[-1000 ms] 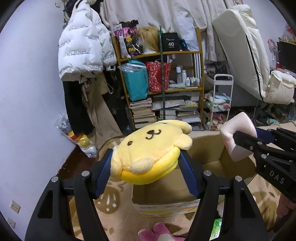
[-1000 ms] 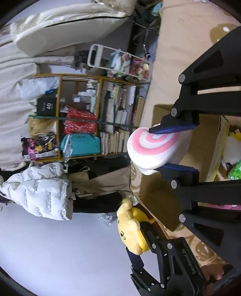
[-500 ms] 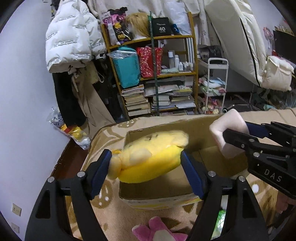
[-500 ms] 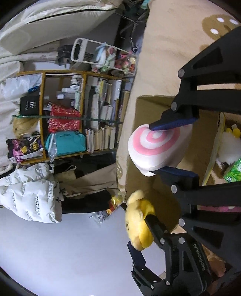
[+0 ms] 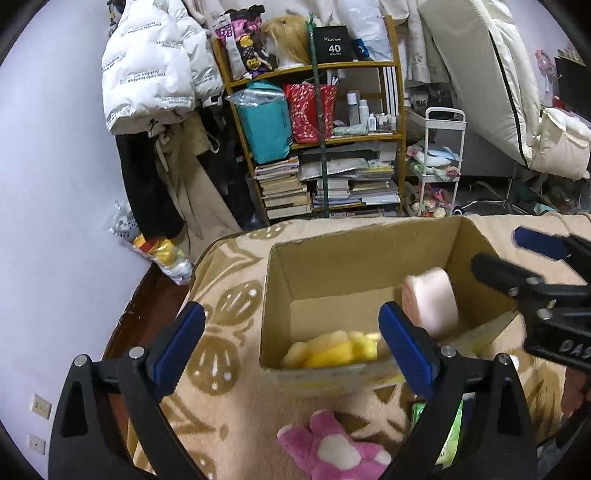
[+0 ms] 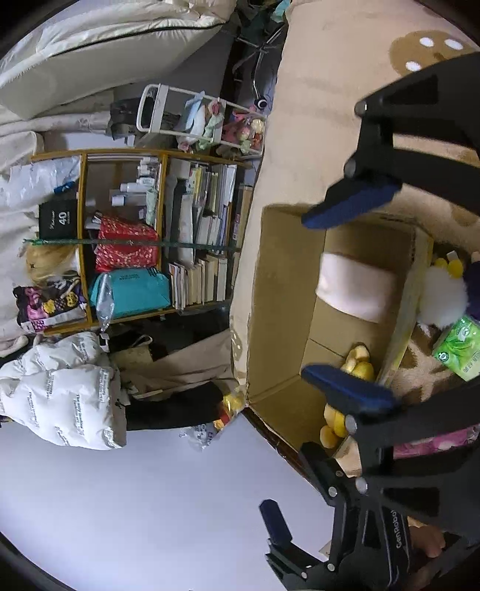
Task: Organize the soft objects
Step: 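Withdraw both tools from the box back toward the remaining toys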
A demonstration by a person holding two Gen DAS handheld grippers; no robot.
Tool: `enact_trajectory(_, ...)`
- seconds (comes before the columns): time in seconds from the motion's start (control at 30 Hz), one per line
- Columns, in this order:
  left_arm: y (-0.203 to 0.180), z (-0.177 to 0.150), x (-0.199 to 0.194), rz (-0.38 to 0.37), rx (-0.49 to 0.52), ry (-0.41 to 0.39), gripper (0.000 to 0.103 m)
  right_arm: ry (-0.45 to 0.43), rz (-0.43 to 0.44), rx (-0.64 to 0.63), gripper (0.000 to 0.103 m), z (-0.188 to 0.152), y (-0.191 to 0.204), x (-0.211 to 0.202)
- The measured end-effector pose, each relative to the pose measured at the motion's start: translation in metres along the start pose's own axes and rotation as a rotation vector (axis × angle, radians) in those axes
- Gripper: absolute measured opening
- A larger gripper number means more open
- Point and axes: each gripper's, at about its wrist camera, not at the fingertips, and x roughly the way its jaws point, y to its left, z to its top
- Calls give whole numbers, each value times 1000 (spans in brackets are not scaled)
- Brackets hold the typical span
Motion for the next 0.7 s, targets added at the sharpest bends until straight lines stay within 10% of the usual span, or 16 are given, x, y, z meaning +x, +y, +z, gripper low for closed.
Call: enact_trajectory(0.7,4,-48,-65,29,-25,80,98,3,-35,73,103,-24,-12,-73)
